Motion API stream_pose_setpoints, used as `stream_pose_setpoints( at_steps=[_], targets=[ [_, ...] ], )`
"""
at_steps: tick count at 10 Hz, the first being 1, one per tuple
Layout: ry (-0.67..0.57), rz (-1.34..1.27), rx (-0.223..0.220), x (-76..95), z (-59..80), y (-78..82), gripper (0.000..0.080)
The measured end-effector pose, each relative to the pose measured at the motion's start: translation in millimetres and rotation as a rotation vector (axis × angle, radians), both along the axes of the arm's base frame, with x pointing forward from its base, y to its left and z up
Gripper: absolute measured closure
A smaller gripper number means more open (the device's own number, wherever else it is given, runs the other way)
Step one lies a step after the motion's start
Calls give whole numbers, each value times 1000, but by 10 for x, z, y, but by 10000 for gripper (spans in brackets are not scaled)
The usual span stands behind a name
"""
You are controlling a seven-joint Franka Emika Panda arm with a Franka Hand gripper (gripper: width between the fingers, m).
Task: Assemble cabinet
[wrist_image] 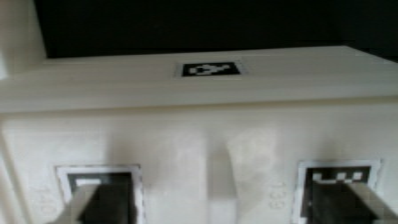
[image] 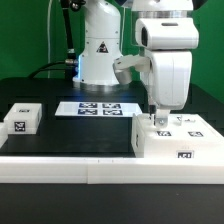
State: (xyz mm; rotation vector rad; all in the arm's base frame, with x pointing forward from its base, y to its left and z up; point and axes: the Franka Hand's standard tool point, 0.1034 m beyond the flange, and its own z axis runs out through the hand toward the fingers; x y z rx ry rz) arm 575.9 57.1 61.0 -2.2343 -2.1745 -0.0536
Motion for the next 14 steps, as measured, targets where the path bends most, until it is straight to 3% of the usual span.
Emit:
stream_pose_setpoints(
  at_steps=[1,2,3,4,6,9,13,14],
  targets=[
    [0,0,0,0,-1,0,132],
    [0,0,0,-1,-1,0,132],
    [0,0,0,-2,-2,-1,40],
    [-7,-19,2,0,10,-15,12],
    [-75,-177,11,-143,118,-89,2],
    [-99,-417,27,-426,261,33,2],
    [-84,-486,30,-438,238,31,2],
    [-74,-626,45,-440,238,46,2]
  ],
)
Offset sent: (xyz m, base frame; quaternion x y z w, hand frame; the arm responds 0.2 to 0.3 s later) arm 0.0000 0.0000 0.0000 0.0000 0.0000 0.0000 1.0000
